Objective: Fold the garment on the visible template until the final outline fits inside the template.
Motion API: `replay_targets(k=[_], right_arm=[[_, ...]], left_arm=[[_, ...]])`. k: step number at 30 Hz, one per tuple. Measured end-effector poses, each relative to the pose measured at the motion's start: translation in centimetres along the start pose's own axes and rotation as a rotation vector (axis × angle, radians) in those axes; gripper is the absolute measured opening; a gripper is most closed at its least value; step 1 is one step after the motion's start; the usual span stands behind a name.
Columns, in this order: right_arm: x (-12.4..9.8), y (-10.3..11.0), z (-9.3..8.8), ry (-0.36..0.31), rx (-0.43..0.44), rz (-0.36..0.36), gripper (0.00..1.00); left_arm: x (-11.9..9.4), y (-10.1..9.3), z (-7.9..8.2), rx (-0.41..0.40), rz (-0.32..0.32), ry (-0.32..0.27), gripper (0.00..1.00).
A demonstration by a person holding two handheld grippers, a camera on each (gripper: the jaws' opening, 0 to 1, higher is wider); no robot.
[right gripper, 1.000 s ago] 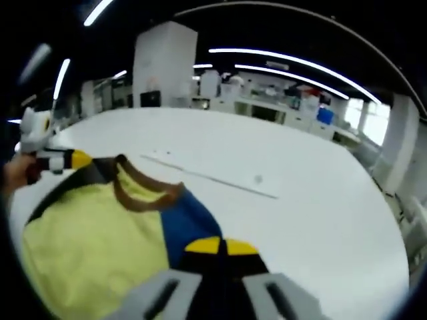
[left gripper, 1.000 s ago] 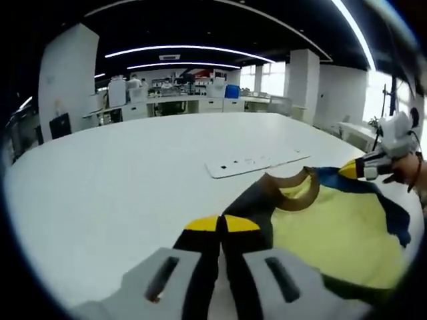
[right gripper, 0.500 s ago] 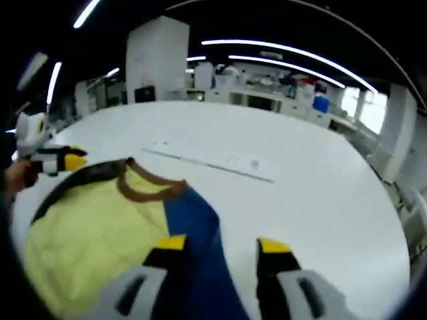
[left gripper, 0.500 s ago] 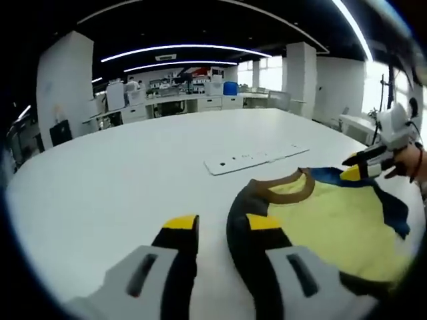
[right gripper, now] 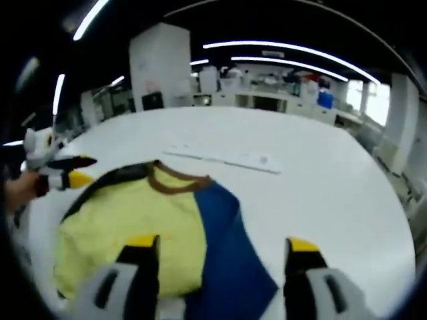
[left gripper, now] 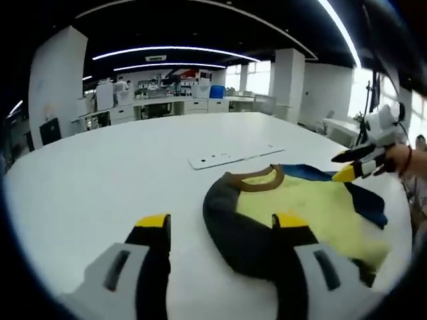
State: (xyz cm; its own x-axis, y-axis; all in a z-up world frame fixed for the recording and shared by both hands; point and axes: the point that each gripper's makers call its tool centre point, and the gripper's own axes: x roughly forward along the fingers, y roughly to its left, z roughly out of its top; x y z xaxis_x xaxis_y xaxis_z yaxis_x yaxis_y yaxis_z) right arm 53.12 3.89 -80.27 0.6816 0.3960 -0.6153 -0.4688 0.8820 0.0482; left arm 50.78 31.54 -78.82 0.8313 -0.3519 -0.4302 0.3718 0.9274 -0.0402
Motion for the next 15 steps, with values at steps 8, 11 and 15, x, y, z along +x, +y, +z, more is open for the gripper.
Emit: replay_targets(k=[8, 11, 15], right_arm=[[-3.1, 1.4, -1.1, -0.005, 0.029, 0.025, 0.88], [-4.0, 1.6, -1.5, -0.005, 0.031, 0.028, 0.88], [-5.5, 1.9, -2.4, -0.001, 0.036, 0.032, 0.88]], left_arm=[[-2.8, -2.7, -1.4, -0.004, -0.043, 0.006, 0.66], [-4.1, -3.8, -1.4, -0.003, -0.061, -0.001, 0.66], [-5.4, -5.1, -1.3, 0.006, -0.085, -0.014, 0.67]])
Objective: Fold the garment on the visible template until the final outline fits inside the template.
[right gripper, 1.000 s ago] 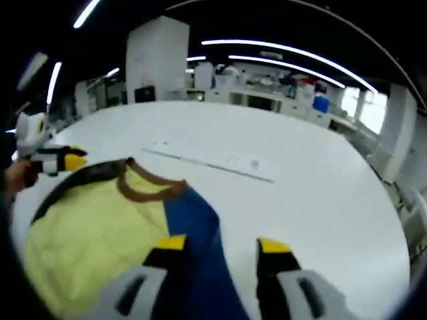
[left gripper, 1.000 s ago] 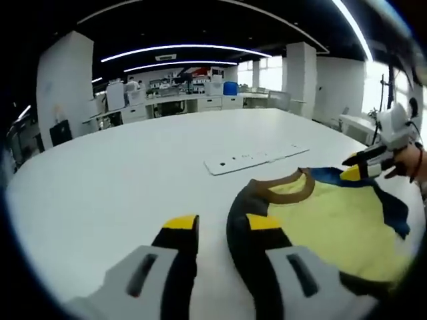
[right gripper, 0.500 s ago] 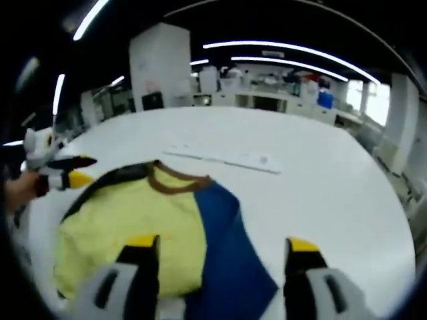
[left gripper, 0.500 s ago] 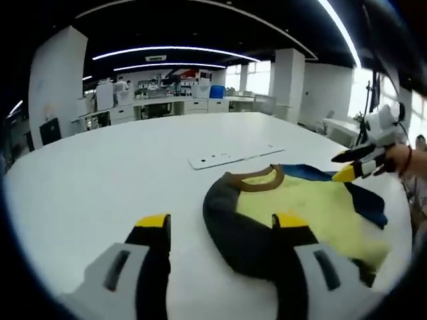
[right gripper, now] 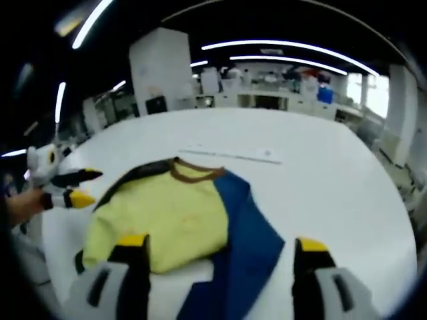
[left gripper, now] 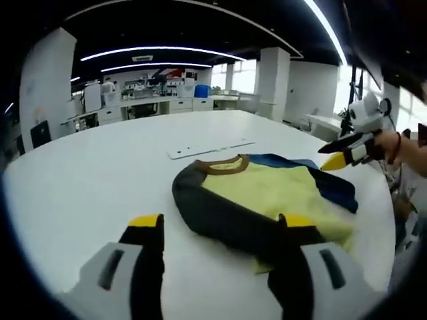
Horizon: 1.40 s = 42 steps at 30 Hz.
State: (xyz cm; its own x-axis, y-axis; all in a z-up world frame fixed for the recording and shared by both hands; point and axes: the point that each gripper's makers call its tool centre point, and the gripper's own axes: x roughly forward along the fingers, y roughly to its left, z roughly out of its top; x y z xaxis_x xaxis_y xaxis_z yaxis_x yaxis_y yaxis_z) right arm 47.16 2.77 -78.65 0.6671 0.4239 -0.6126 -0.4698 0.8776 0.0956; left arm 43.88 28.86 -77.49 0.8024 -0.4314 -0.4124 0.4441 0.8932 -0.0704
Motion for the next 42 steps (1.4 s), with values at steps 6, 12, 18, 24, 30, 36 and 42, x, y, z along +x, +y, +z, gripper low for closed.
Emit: replay_targets(k=[6, 12, 18, 24, 30, 36, 42], right_arm=[[-1.5, 0.8, -1.4, 0.006, 0.045, 0.016, 0.86], [-3.2, 1.3, -3.2, 0.011, 0.053, -0.001, 0.85], [-4.2, 2.0, -5.2, 0.024, 0.068, -0.014, 0.84], [-5.0, 2.5, -6.9, 0.038, 0.081, -0.011, 0.81], [-5.8, 3.4, -8.7, 0.053, 0.082, -0.019, 0.76], [-6.1, 3.9, -10.3, 0.061, 0.080, -0.027, 0.66], [-5.9, 4.3, -11.8, 0.075, 0.086, -0.033, 0.50]], left_arm=[[-1.5, -2.2, -0.4, 0.038, -0.030, 0.004, 0.66], [-3.1, -4.8, -1.6, 0.046, -0.061, 0.011, 0.64], [-4.5, -7.5, -3.6, 0.081, -0.098, 0.054, 0.61], [-5.5, -9.7, -4.8, 0.089, -0.132, 0.078, 0.57], [-6.1, -12.0, -6.5, 0.109, -0.195, 0.121, 0.52], [-6.5, -12.8, -7.9, 0.114, -0.229, 0.150, 0.49], [-6.5, -14.1, -9.7, 0.164, -0.261, 0.186, 0.48]])
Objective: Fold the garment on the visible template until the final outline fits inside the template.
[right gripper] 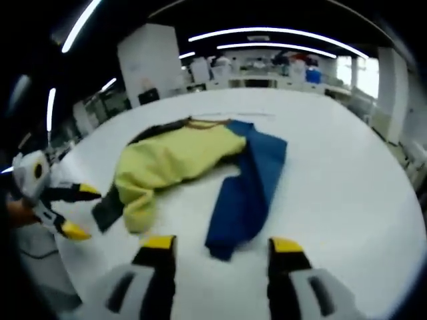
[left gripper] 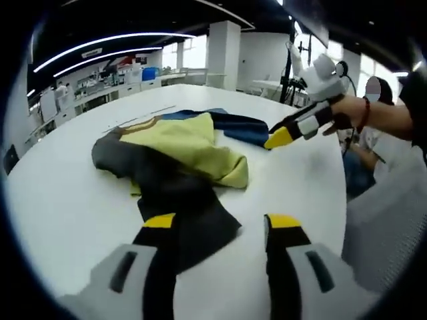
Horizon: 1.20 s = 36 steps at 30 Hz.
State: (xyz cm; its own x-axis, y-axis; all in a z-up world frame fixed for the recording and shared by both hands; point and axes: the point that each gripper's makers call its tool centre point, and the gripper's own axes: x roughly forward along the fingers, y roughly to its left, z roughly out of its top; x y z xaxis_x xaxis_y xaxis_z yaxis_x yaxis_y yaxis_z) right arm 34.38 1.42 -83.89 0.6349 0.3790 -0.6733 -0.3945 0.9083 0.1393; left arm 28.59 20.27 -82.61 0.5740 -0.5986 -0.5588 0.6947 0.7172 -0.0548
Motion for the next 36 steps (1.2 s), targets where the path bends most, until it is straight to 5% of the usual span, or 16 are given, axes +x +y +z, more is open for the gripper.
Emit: replay_targets(k=[5, 19, 26, 32, 36], right_arm=[[0.2, 0.4, -0.8, 0.006, -0.020, 0.000, 0.37], [0.4, -0.2, 0.0, -0.044, -0.063, -0.042, 0.00], [0.1, -0.3, 0.4, -0.051, -0.061, -0.045, 0.00], [-0.1, -0.6, 0.5, -0.031, -0.095, -0.052, 0.00], [-0.7, -1.3, 1.2, -0.030, -0.087, -0.055, 0.00]], left_arm=[[0.5, 0.3, -1.2, 0.021, 0.015, 0.015, 0.44], [1.1, 0.7, -1.3, 0.054, 0.049, -0.022, 0.30], [1.1, 1.5, -1.3, 0.054, 0.085, -0.026, 0.03], [0.7, 1.9, -1.4, 0.022, 0.079, 0.026, 0.01], [-1.1, 3.2, 0.7, -0.033, 0.117, -0.067, 0.01]])
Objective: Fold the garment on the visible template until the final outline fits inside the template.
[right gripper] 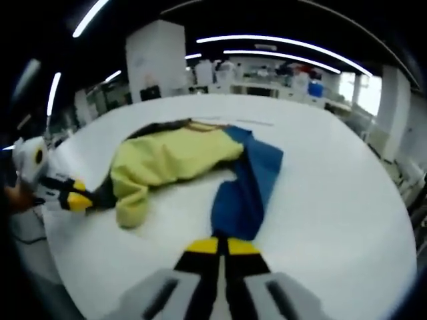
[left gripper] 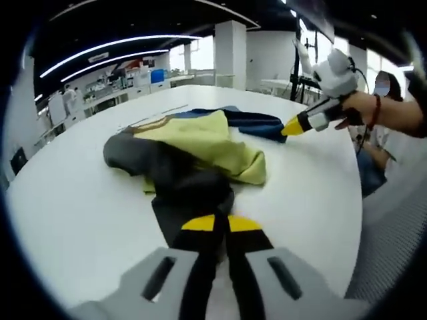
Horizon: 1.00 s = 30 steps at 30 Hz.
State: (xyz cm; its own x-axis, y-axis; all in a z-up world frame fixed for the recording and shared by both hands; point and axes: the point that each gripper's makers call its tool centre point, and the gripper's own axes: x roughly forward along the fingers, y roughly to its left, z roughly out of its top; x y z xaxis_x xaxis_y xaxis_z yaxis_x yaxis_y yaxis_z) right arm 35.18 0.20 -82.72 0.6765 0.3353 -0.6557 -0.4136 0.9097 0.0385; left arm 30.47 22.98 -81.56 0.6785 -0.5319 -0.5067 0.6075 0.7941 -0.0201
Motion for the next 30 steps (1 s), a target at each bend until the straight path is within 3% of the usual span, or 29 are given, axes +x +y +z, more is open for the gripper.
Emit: replay_targets(k=[5, 7, 11, 16, 21, 22, 30], right_arm=[[-1.1, -1.2, 0.6, -0.002, 0.005, -0.014, 0.00], [-1.5, -1.6, 1.5, -0.043, 0.025, -0.001, 0.00], [-2.4, -2.6, 1.8, -0.036, 0.010, -0.017, 0.00], [-3.1, -4.4, 2.5, -0.045, 0.029, -0.037, 0.00], [-4.0, -6.9, 3.3, -0.057, 0.067, -0.065, 0.00], [-4.2, -7.4, 3.4, -0.058, 0.073, -0.072, 0.00], [-5.8, -11.8, 3.6, -0.039, 0.071, -0.159, 0.00]], left_arm=[[-2.9, 3.0, 2.6, -0.135, 0.093, -0.107, 0.01], [-4.4, 4.3, 3.6, -0.182, 0.147, -0.152, 0.01], [-7.2, 7.5, 4.2, -0.253, 0.241, -0.215, 0.01], [-9.8, 11.2, 4.0, -0.339, 0.352, -0.264, 0.01], [-11.7, 13.6, 3.4, -0.358, 0.430, -0.273, 0.01], [-12.3, 14.8, 2.9, -0.379, 0.454, -0.276, 0.01], [-14.9, 17.7, 1.4, -0.358, 0.568, -0.240, 0.01]])
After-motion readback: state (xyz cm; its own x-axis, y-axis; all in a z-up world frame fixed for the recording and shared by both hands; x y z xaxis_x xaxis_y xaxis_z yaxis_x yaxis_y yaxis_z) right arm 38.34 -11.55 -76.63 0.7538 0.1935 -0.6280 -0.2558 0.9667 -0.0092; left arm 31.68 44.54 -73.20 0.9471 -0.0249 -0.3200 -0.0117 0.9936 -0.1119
